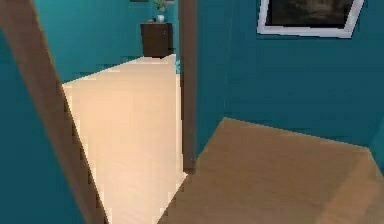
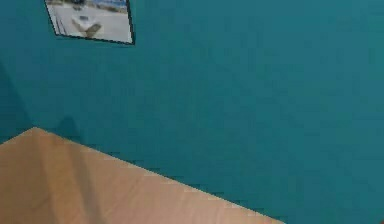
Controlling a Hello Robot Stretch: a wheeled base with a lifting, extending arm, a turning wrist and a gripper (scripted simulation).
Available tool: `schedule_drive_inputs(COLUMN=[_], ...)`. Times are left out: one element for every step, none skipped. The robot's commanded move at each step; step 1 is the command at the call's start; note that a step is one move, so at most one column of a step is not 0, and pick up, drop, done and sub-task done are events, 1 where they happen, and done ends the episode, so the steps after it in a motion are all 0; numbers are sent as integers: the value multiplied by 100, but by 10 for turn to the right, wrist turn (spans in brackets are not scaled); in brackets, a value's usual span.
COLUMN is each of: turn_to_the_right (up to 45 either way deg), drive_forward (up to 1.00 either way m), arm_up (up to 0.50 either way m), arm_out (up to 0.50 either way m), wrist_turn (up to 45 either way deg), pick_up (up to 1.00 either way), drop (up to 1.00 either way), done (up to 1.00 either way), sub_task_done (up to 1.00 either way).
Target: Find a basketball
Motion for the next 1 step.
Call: schedule_drive_inputs(turn_to_the_right=[0], drive_forward=[45], arm_up=[0], arm_out=[0], wrist_turn=[0], pick_up=[0], drop=[0], done=[0], sub_task_done=[0])
